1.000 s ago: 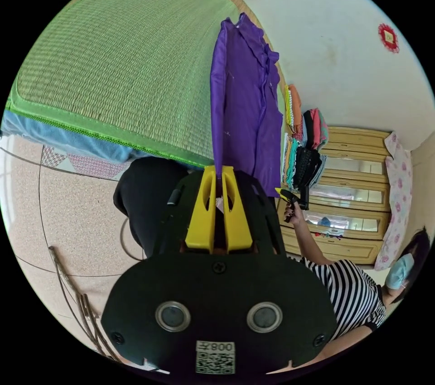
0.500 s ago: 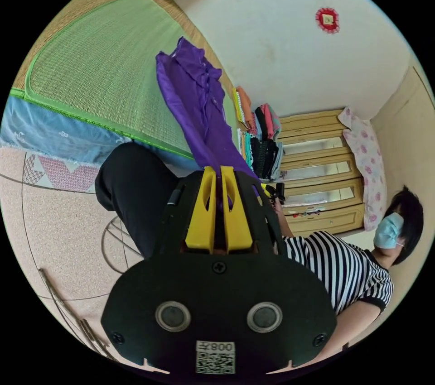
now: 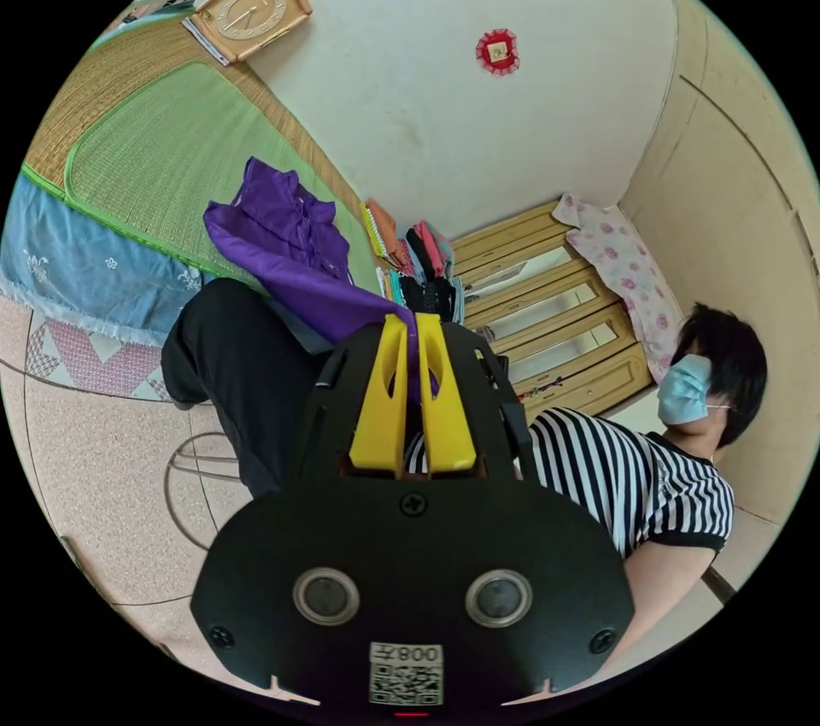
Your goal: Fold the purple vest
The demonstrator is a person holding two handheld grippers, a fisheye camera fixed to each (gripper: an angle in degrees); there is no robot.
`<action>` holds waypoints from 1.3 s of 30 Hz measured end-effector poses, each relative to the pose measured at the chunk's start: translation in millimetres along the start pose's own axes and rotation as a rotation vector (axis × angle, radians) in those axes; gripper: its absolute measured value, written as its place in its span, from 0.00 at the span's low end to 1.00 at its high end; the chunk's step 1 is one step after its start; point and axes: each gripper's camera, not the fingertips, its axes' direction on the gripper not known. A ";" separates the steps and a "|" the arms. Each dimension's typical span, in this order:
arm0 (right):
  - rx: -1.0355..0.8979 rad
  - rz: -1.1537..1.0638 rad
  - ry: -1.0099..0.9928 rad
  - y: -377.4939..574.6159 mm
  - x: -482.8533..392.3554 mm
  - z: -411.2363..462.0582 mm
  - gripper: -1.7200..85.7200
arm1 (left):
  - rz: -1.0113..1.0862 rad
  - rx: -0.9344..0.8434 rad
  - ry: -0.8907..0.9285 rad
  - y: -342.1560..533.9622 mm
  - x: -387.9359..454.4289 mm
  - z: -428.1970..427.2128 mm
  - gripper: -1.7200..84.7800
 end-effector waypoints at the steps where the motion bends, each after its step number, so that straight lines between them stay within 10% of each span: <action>1: 0.008 -0.004 0.003 3.5 -2.1 -4.2 0.03 | 0.004 0.004 0.002 0.4 4.1 -2.5 0.04; 21: 0.068 0.003 -0.028 -62.5 1.3 -4.0 0.03 | -0.019 0.004 0.019 -125.6 36.4 25.9 0.04; 39: 0.070 0.104 0.097 -365.9 90.1 64.9 0.03 | -0.027 -0.082 -0.106 -451.3 -7.8 164.6 0.04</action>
